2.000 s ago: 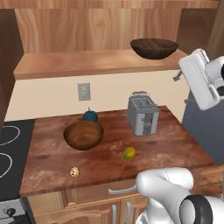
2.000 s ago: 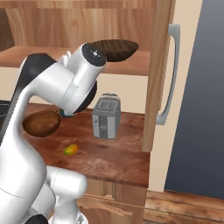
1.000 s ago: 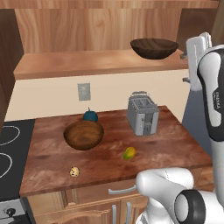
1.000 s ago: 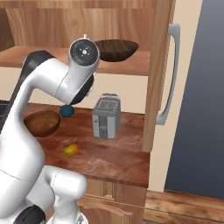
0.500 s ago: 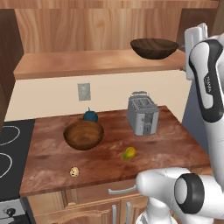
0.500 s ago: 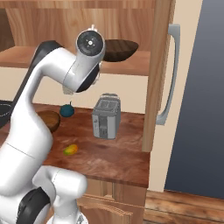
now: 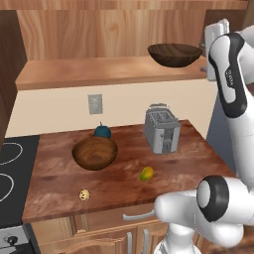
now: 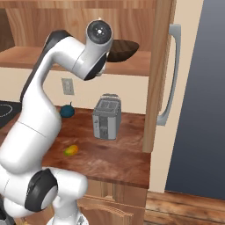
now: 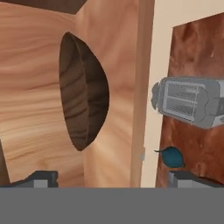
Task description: Pick both bowls and place them on the counter. Then place the cookie dough ball in one bowl and place the mango in the other bowl.
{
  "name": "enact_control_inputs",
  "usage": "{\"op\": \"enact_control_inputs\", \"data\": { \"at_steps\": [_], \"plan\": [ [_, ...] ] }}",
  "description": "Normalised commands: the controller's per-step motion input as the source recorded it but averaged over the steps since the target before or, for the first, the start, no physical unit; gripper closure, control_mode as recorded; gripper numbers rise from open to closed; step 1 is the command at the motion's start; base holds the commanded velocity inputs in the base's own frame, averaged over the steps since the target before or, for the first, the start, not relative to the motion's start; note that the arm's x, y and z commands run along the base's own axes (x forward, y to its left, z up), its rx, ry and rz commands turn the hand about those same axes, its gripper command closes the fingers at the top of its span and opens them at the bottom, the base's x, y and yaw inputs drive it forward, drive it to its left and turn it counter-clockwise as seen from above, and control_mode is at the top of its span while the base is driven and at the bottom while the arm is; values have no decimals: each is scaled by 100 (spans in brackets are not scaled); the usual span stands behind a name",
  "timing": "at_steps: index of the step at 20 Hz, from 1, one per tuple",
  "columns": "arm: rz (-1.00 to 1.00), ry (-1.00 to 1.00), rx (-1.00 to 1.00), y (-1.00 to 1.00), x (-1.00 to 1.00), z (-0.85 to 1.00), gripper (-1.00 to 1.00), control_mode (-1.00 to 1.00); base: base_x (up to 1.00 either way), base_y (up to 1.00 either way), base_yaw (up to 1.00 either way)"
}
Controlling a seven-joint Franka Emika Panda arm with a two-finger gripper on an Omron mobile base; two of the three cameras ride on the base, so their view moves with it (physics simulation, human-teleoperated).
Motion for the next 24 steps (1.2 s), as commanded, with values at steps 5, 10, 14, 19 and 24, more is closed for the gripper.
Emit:
{"op": "enact_control_inputs", "data": {
  "at_steps": [5,10,14,19,24],
  "plan": [
    [0,0,0,0,48,-6,-100,-100,0,0,0],
    [0,0,0,0,49,-7,-100,-100,0,0,0],
    [0,0,0,0,44,-15,-100,-100,0,0,0],
    [0,1,0,-5,35,-16,-100,-100,0,0,0],
    [0,1,0,-5,36,-15,-100,-100,0,0,0]
  ]
}}
